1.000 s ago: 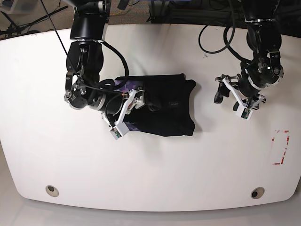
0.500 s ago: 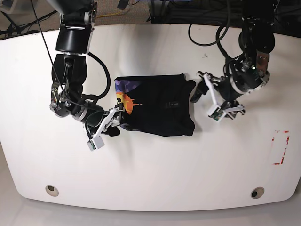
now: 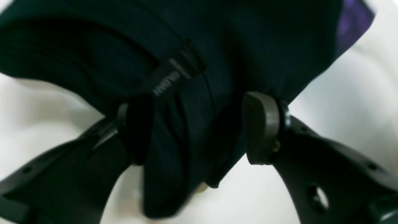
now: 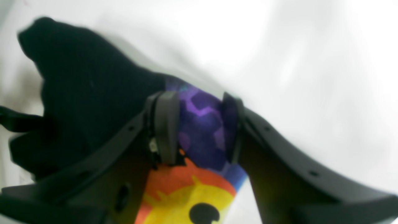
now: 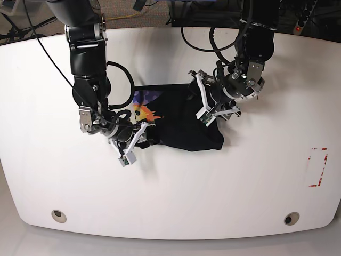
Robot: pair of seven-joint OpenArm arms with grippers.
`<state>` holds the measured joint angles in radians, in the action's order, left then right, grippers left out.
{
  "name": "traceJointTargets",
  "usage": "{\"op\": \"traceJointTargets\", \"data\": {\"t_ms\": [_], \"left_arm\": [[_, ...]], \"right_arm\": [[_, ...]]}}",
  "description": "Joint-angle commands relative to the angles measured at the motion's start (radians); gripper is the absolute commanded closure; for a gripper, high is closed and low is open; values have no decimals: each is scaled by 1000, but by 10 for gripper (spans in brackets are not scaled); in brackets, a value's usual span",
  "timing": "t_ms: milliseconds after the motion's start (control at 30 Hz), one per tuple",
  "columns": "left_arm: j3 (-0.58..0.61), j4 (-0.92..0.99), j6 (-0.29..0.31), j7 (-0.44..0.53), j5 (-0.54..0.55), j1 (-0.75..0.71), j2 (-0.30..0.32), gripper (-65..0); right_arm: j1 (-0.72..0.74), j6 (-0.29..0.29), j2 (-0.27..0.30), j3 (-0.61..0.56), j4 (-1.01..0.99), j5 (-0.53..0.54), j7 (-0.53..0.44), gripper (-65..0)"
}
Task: Fold the T-shirt properly
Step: 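Grasp the folded bundle with both grippers and lift it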
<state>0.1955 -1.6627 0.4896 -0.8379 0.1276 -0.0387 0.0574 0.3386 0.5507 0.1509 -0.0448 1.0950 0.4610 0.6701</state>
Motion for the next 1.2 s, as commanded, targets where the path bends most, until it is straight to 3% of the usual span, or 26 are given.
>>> {"op": "traceJointTargets", "data": {"t_ms": [0,200,367,500,633,767,933,1167], "left_arm": [[0,6,1,58,11,3,26,-414],[8,129,2,133,11,33,117,-414],[46,318,2,197,14,145,197,-414],[65,365,22,225,16,219,261,-414],[43,306,91,225,17,231,295,-414],[5,229,93,219,14,245,307,-414],[-12,114,93,125,16,274,307,-414],[-49,-55,93,84,14,236,298,-414]], "right_arm": [[17,6,14,-8,-11,-48,-66,-211],[-40,7,40,-7,41,-86,-75,-211],[-129,22,68,-7,184,-86,-71,-211],[-190,18,68,-13,268,-95,-71,-211],[-240,16,60,-14,320,-95,-52,-211],[-279,16,22,-30,388,-95,-5,-211],[-310,10,9,-117,495,-95,44,-209],[-307,9,-87,-247,515,-97,66,-209]]}}
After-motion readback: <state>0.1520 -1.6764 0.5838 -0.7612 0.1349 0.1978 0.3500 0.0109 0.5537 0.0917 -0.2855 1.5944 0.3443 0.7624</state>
